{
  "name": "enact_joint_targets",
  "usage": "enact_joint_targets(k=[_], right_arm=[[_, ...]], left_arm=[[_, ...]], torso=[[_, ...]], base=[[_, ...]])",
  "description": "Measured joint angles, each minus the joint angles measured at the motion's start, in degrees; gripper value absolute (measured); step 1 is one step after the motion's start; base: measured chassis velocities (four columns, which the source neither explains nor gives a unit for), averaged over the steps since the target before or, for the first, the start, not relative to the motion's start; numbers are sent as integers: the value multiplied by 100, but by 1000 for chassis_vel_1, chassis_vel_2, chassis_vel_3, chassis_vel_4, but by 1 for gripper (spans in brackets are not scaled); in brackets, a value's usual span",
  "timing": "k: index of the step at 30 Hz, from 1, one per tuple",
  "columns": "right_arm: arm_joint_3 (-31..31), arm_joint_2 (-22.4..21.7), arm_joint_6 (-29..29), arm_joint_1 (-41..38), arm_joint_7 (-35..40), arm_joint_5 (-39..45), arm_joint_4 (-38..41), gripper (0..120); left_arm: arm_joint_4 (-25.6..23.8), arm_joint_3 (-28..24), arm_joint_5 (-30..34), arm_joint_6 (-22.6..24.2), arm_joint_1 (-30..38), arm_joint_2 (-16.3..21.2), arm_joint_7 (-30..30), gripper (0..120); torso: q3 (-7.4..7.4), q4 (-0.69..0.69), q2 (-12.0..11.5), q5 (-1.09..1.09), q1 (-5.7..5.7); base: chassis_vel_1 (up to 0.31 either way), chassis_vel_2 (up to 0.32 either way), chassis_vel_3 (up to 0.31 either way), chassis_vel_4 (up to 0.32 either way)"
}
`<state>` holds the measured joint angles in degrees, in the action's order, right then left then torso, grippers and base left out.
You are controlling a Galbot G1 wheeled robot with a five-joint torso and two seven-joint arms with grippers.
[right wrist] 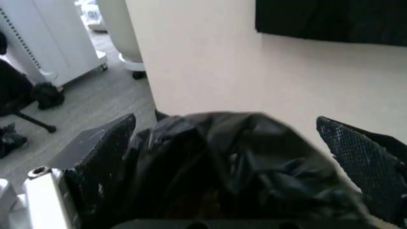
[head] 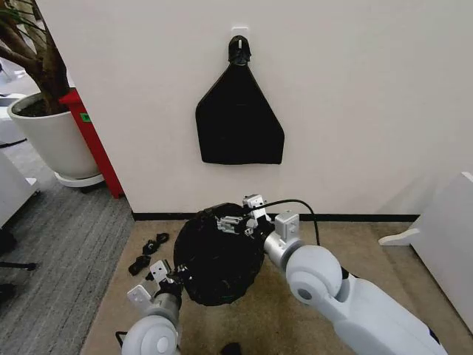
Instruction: Place the garbage bag over the trash bin.
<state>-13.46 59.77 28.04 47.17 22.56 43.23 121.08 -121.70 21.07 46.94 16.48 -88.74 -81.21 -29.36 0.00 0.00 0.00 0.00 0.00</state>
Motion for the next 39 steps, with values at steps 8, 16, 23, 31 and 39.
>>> enact_joint_targets(k=[8, 16, 23, 31, 39], right_arm=[[-59, 187, -49, -399, -102, -166, -590, 100], [-116, 195, -130, -466, -229, -314, -1033, 100], [-112, 237, -173, -501, -346, -424, -1358, 100], [-93, 310, -194, -639, -349, -455, -1693, 100], [134, 322, -203, -598, -314, -384, -1210, 100]], left_arm=[[-19, -154, -264, -61, -147, -61, 119, 1], [-128, -241, -412, -143, -301, -59, 201, 1], [-312, -301, -512, -153, -431, -49, 261, 1], [-415, -340, -647, -214, -601, -23, 334, 1], [-184, -261, -683, -313, -501, -35, 366, 1]], torso=[[0, 0, 0, 0, 0], [0, 0, 0, 0, 0], [0, 0, 0, 1, 0], [0, 0, 0, -1, 0], [0, -1, 0, 0, 0]], base=[[0, 0, 0, 0], [0, 0, 0, 0], [0, 0, 0, 0], [0, 0, 0, 0], [0, 0, 0, 0]])
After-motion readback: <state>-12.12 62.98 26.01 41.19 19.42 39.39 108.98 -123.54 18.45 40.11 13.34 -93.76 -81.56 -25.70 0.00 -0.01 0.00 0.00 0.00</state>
